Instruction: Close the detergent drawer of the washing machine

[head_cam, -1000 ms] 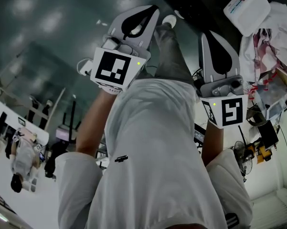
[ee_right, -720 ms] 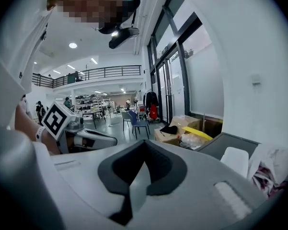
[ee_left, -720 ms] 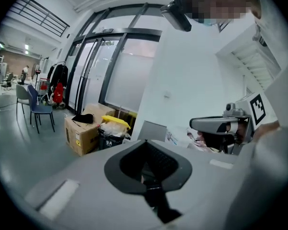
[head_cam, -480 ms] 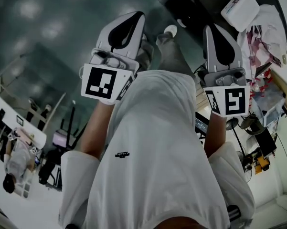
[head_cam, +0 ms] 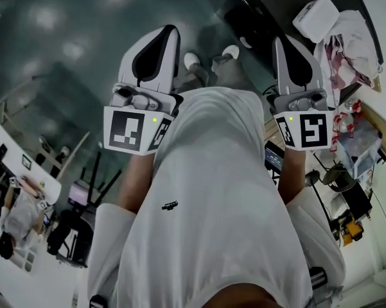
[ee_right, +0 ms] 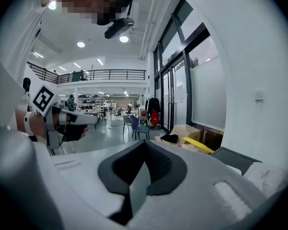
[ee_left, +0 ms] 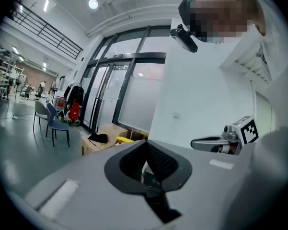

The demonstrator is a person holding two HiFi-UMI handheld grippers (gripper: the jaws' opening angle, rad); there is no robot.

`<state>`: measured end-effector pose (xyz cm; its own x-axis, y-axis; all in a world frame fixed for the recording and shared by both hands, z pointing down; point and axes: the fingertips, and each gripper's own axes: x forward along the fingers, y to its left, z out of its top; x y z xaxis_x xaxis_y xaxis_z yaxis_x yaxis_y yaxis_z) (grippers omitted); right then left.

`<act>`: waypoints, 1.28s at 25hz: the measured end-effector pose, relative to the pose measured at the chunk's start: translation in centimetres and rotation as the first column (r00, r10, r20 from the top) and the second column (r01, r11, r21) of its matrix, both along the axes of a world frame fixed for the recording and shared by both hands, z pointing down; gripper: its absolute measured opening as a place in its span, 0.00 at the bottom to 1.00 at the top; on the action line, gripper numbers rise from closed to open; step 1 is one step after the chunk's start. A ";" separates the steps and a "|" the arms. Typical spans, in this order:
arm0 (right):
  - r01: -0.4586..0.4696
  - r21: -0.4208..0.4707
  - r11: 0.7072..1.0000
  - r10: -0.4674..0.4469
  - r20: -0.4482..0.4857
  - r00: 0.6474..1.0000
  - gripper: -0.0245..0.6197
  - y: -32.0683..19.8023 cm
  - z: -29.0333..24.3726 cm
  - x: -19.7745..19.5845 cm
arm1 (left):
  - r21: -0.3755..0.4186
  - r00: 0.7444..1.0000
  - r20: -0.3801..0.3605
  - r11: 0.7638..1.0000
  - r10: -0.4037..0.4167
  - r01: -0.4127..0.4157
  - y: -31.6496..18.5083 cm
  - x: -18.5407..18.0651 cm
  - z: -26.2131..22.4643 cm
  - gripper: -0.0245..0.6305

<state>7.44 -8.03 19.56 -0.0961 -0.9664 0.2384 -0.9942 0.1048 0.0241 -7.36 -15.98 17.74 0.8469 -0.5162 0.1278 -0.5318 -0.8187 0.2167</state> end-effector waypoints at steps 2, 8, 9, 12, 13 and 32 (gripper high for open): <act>-0.006 0.000 1.000 0.006 -0.010 1.000 0.02 0.4 -0.4 -0.3 | 0.015 1.000 -0.006 1.000 -0.015 0.015 0.0 -0.9 -0.5 0.07; -0.021 0.004 1.000 0.021 -0.022 1.000 0.02 1.7 -1.2 -0.8 | 0.041 0.998 -0.026 0.998 -0.054 0.055 -0.2 -3.0 -1.5 0.07; -0.024 0.005 1.000 0.024 -0.025 0.999 0.02 1.8 -1.3 -0.8 | 0.045 0.998 -0.029 0.997 -0.059 0.060 -0.3 -3.2 -1.6 0.07; -0.027 0.007 1.000 0.027 -0.028 0.999 0.02 2.2 -1.5 -0.8 | 0.054 0.997 -0.039 0.996 -0.071 0.073 -0.4 -3.8 -2.2 0.07; -0.025 0.009 1.000 0.026 -0.026 0.999 0.02 2.2 -1.6 -0.8 | 0.058 0.996 -0.042 0.995 -0.074 0.077 -0.5 -3.9 -2.3 0.07; -0.028 0.089 0.996 0.032 -0.033 0.999 0.02 4.2 -4.6 -2.2 | 0.087 0.993 -0.104 0.994 -0.051 0.060 1.0 -4.3 -4.0 0.07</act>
<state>5.29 -3.87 15.00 -0.0599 -0.9862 0.1544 -0.9953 0.0708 0.0665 -11.69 -15.01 13.74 0.8230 -0.5680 -0.0063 -0.5556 -0.8072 0.1991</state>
